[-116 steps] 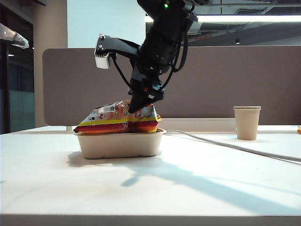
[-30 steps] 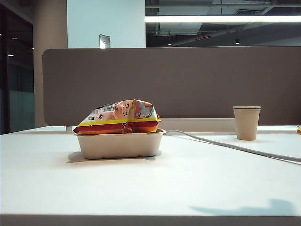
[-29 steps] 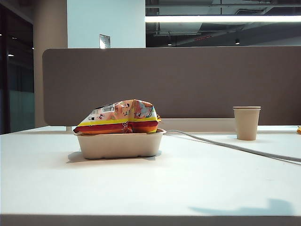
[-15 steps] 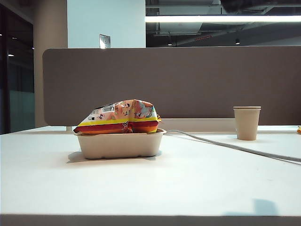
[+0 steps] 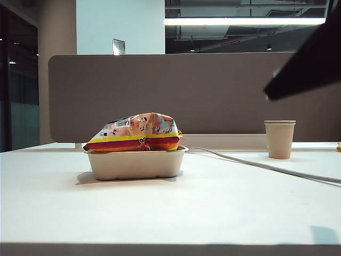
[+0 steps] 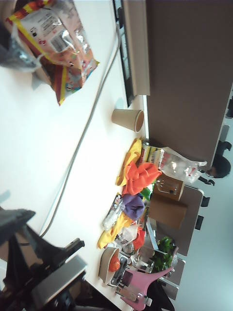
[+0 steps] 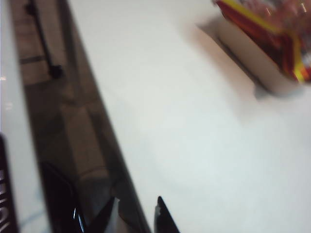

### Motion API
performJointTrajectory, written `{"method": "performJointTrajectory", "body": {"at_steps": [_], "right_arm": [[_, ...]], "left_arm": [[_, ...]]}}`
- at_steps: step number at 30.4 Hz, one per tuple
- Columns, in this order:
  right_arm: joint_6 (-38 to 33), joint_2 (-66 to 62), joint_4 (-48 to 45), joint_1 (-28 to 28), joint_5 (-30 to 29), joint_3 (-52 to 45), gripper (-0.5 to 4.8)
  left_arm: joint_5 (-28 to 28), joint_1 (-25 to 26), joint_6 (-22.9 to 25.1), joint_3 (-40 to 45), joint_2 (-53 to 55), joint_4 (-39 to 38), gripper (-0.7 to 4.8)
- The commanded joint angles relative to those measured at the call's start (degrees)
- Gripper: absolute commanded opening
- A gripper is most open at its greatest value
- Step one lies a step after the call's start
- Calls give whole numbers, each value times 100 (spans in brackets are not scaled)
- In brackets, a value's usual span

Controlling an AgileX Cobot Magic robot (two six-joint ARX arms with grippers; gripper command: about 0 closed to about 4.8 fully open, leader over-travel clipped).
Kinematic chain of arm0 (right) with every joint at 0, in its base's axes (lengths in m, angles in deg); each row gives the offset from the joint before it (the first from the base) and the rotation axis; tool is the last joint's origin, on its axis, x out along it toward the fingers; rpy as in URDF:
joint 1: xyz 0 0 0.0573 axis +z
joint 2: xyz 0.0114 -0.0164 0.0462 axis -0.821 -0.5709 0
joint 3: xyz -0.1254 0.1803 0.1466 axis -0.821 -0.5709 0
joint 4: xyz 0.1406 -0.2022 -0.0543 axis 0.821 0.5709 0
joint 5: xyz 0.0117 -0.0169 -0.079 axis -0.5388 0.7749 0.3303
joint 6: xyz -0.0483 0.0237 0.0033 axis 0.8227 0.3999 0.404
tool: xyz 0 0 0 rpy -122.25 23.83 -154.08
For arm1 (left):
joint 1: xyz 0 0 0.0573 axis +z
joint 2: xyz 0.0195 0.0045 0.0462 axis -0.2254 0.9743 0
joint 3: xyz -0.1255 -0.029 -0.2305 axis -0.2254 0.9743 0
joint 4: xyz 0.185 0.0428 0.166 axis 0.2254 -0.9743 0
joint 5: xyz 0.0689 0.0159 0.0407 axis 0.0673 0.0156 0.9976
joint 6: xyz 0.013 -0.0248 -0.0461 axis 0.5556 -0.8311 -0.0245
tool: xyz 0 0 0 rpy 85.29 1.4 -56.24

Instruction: Pick up a bag of chips and put them in the box.

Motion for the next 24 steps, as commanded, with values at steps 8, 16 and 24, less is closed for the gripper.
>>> {"method": "performJointTrajectory", "body": {"at_steps": [8, 16, 24], "right_arm": [[-382, -2, -1941, -306, 55, -662, 97], [-385, -2, -2916, -332, 103, -1104, 39], [-385, -2, -3375, -332, 98, -1502, 39]], "left_arm": [[-20, 0, 11, 31, 7, 0, 362], [-20, 0, 9, 341, 7, -50, 360], [-20, 0, 9, 811, 7, 20, 303]]}}
